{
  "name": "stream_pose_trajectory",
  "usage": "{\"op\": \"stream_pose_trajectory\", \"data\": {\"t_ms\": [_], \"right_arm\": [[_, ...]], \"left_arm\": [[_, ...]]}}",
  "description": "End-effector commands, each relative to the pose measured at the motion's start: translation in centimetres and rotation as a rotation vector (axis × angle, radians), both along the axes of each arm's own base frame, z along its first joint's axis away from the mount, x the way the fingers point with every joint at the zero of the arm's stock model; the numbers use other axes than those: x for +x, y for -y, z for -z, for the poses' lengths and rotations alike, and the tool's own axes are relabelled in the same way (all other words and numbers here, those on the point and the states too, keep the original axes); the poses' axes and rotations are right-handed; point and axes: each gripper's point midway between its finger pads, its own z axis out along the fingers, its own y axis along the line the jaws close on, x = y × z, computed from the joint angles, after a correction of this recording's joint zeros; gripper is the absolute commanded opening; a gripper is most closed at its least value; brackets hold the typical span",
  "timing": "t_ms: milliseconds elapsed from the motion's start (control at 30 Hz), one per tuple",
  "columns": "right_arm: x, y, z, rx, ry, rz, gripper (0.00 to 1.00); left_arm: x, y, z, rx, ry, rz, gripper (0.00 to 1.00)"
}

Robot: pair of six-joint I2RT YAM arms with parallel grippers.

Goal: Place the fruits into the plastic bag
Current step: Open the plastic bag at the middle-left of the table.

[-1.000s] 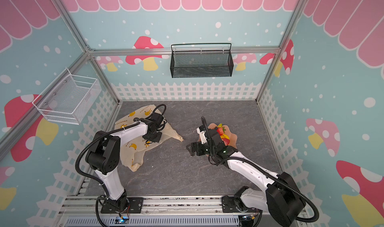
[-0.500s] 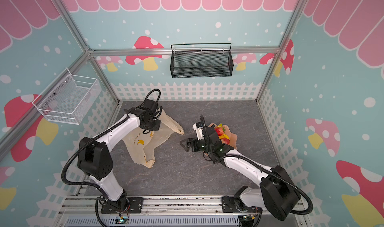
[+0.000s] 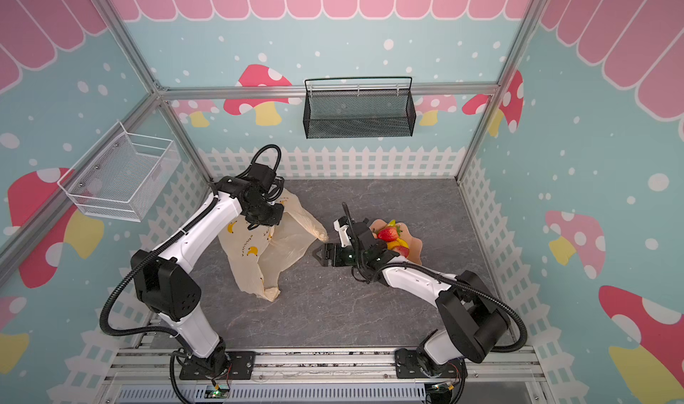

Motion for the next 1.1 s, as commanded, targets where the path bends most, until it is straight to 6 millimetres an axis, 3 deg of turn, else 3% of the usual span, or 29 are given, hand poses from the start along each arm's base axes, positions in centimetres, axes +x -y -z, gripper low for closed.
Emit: {"op": "stream_pose_trajectory", "data": {"t_ms": [0,100,467,800,933,1067], "right_arm": [[1.4,0.6,0.3,-0.083,-0.003,0.054,0.95],[1.7,1.6,1.2,-0.109,-0.019,0.093,0.95],[2.6,4.2,-0.5,-0.147,0.049,0.13,0.96],[2.5,11.4,-3.8,-0.242,0.108,0.198,0.99],[2.3,15.7,-3.0,-0.329,0.041,0.285,0.98],[2.4,17.7,-1.6,-0.408,0.0,0.29,0.98]], "left_arm": [[-1.3,-0.6,-1.2,-0.039,-0.036,-0.027,0.0],[-1.9,-0.3,-1.8,-0.092,-0.043,-0.046,0.0],[-3.7,1.2,-4.7,-0.258,-0.057,-0.137,0.0],[-5.4,2.3,-5.3,-0.357,-0.108,-0.168,0.0],[-5.7,3.0,-5.6,-0.373,-0.107,-0.149,0.0],[-5.9,3.8,-5.4,-0.391,-0.121,-0.129,0.0]]}}
